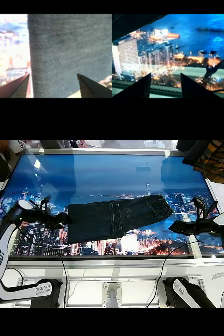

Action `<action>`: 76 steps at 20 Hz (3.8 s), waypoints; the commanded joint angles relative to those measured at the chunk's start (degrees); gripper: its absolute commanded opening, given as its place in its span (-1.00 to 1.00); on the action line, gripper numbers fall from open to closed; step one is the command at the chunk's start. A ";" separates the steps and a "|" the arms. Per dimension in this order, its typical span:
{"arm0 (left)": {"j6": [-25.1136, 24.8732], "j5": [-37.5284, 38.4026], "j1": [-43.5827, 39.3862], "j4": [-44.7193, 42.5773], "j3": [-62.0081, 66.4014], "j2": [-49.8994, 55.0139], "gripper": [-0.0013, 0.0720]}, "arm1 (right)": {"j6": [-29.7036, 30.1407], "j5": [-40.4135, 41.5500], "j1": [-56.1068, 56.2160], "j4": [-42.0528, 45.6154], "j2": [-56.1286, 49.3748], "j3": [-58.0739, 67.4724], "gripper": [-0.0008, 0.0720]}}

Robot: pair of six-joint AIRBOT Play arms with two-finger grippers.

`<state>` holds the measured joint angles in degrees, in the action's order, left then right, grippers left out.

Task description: Fold the clothes and pants, and hang the long-sleeved shirts on hangers.

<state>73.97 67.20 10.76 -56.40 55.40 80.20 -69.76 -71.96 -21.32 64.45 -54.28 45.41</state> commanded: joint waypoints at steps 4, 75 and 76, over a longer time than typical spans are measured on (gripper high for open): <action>-3.17 -3.74 0.39 4.33 -0.61 5.84 0.87 | -0.02 -0.50 0.04 -0.24 0.02 -0.02 0.15; 5.22 -9.60 -40.72 27.32 48.81 29.44 -0.08 | 1.73 7.32 0.04 -1.40 -0.02 -0.04 0.15; 5.27 -9.60 -41.31 27.58 48.81 29.44 -0.08 | 1.73 7.63 0.04 -1.92 -0.04 -0.04 0.15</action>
<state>83.22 59.37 -28.93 -32.86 104.09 109.23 -68.01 -64.97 -21.32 63.55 -54.28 45.39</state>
